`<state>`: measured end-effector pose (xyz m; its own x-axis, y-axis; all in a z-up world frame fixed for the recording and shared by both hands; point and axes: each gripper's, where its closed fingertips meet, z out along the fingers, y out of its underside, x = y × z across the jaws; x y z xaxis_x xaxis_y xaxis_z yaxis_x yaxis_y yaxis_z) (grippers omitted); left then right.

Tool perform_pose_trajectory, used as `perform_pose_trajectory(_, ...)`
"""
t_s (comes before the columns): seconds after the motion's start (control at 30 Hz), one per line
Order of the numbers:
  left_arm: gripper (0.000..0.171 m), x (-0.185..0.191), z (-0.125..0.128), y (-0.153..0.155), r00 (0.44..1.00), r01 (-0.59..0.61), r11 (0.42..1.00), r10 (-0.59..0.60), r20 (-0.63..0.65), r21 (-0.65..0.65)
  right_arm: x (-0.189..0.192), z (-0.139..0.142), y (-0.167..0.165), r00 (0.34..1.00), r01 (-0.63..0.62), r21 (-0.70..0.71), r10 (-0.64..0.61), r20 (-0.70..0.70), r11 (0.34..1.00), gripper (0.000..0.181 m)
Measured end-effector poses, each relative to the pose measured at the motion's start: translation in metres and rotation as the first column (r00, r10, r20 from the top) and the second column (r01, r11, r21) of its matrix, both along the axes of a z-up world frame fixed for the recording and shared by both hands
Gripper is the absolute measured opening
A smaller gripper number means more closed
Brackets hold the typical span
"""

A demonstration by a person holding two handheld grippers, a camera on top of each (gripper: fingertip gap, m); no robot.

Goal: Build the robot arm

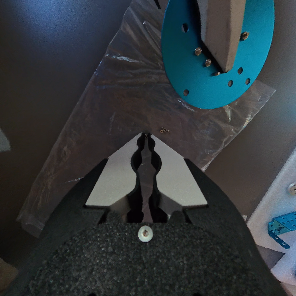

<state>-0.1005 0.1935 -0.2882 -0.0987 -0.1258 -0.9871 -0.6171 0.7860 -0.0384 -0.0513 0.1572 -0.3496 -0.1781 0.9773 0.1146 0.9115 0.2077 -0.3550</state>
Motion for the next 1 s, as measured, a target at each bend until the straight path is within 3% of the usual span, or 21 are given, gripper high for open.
perform_pose_trajectory(0.27,0.002,0.003,-0.001,-0.006,1.0,0.021,1.0,-0.021,0.002,0.011,0.0,0.006,0.002,1.0,-0.004,0.036,0.004,-0.009,0.999,0.002)
perform_pose_trajectory(0.47,0.002,0.01,-0.011,-0.019,0.997,0.06,0.997,-0.058,-0.042,0.048,-0.007,0.043,-0.001,0.993,0.006,0.062,0.001,-0.116,0.998,0.0)
perform_pose_trajectory(0.53,0.002,0.011,-0.015,-0.021,0.997,0.064,0.997,-0.061,-0.055,0.047,-0.001,0.039,0.002,0.997,0.019,0.093,-0.012,-0.076,0.995,0.0)
perform_pose_trajectory(0.67,0.002,0.007,-0.014,-0.013,0.998,0.037,0.999,-0.035,-0.058,0.036,0.004,0.017,-0.008,0.999,0.047,-0.032,-0.048,-0.022,0.998,0.005)
perform_pose_trajectory(0.83,0.002,0.004,-0.011,-0.009,0.999,0.025,0.999,-0.025,-0.043,0.019,0.0,0.008,-0.005,1.0,0.011,0.051,-0.01,-0.011,0.999,0.006)
perform_pose_trajectory(1.0,0.002,0.005,-0.013,-0.01,0.998,0.032,0.999,-0.031,-0.052,0.02,0.002,0.003,-0.007,0.999,0.03,-0.005,-0.03,0.028,1.0,0.007)
